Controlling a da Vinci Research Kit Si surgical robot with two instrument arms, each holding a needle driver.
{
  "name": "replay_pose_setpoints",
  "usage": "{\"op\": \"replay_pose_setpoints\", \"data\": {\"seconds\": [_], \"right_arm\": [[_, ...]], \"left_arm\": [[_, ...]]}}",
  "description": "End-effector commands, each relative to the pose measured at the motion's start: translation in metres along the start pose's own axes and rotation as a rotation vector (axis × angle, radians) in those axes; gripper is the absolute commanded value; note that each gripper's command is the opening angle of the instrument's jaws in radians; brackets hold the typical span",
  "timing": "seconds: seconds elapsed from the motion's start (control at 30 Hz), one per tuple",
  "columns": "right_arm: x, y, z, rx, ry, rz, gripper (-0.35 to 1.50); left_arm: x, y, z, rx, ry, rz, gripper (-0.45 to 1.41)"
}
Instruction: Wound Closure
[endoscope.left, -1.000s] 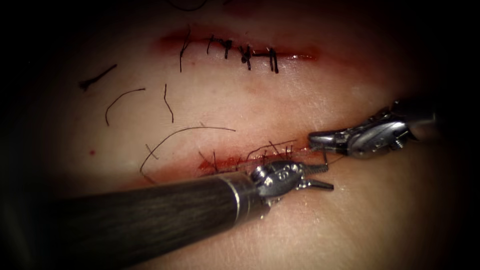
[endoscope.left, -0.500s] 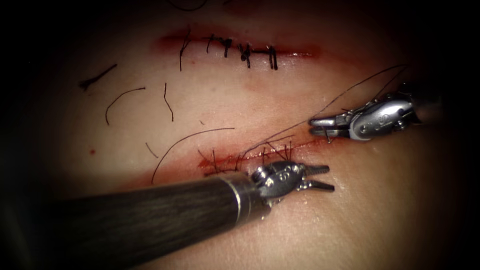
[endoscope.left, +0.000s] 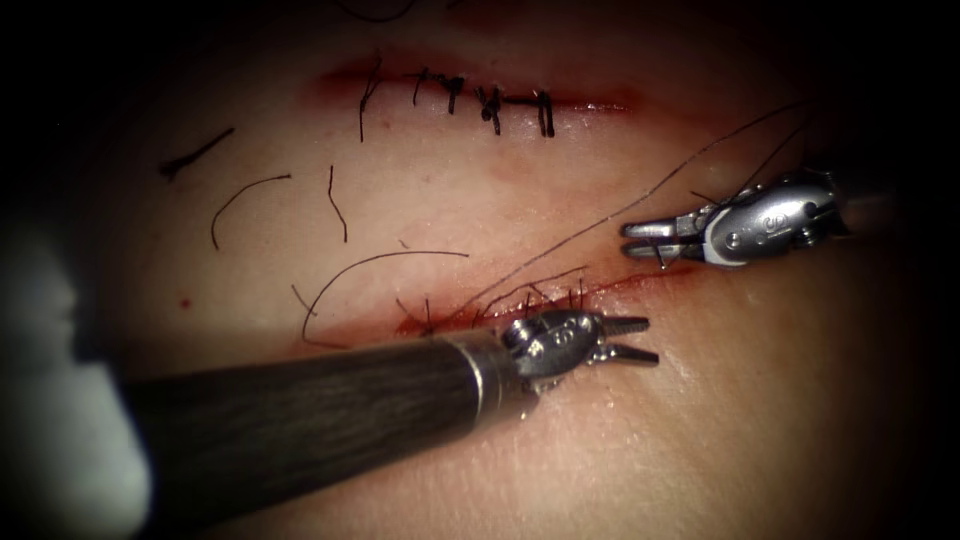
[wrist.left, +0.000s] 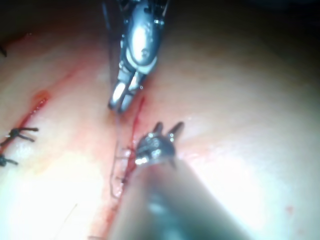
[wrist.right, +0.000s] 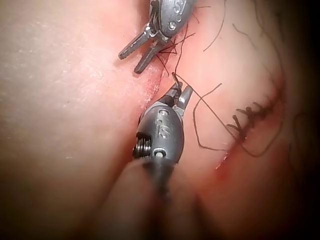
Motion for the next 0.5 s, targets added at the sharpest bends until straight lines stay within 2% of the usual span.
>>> {"op": "replay_pose_setpoints", "data": {"seconds": [0.03,0.33,0.5], "right_arm": [[-0.0004,-0.0003,0.0008,0.001,0.002,0.000,-0.35],[-0.0004,0.0006,0.0011,0.026,-0.008,0.032,-0.35],[-0.0005,0.0010,0.0012,0.066,-0.009,0.119,-0.35]], "left_arm": [[-0.0006,-0.0001,0.0010,0.001,-0.008,0.001,0.31],[-0.0022,-0.0007,0.0025,0.017,-0.043,0.001,0.33],[-0.0024,-0.0010,0.0023,0.015,-0.047,0.004,0.33]]}}
